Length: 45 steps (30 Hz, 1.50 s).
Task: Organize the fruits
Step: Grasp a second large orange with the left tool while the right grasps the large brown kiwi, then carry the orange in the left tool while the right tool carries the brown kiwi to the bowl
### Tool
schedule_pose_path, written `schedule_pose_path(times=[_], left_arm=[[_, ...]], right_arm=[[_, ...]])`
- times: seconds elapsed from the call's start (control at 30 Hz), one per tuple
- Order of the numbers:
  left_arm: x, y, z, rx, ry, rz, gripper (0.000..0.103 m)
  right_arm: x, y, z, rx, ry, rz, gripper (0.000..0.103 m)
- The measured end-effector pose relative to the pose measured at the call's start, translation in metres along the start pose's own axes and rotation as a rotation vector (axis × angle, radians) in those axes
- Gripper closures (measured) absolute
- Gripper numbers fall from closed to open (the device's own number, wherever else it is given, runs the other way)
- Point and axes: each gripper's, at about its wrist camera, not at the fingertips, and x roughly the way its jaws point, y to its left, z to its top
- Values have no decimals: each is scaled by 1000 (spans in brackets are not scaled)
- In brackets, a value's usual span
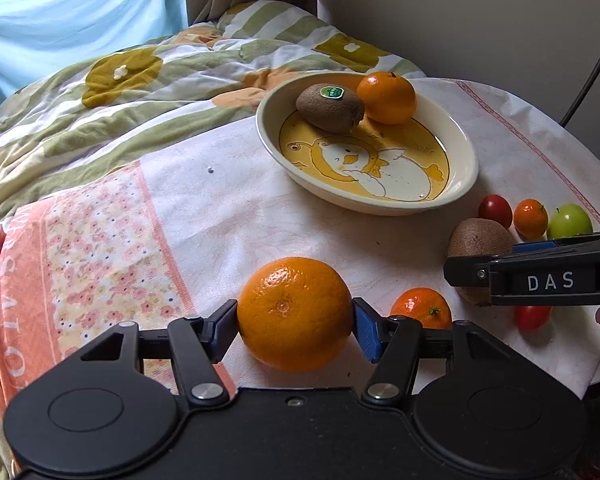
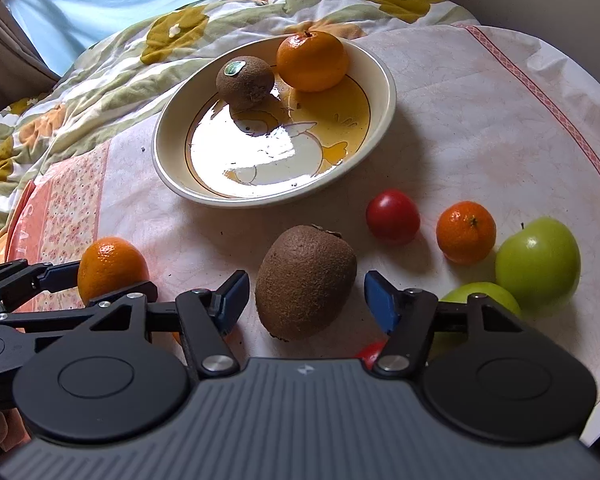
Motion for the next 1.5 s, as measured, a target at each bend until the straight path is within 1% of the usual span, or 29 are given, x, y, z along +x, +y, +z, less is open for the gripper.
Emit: schedule_pose_path(times=[0.13,0.27,0.37,0.53,0.83,1.0,1.13,1.33,1.5], left_arm=[[-8,2,-4,-7,-11,13,39],[-15,2,-6,-13,-27,24,39],[-20,2,-7,-27,-41,34,39],[-32,0,-9,-46,-63,40,39],[-62,-11,-15,-61,-91,38,39],[-82,-18,-14,-80,-114,15,39],[-99,-30,-11,-76,-142,9,39],[-119,-44,5,-82,-187,33,39],[-122,-52,24,-97,-215,81,39]], right_arm=[[3,3,0,-10,-1,-20,27],[5,5,1,-30,2,-22,33],[6,7,1,-46,5,-26,34],[-2,1,1,-31,1,-15,35],[-45,-5,8,-34,-73,4,35],[-73,-7,13,-31,-108,20,35],[-95,-8,17,-25,-137,42,35],[-120,-14,34,-67,-176,88,35],[-121,-24,56,-132,-189,119,35]])
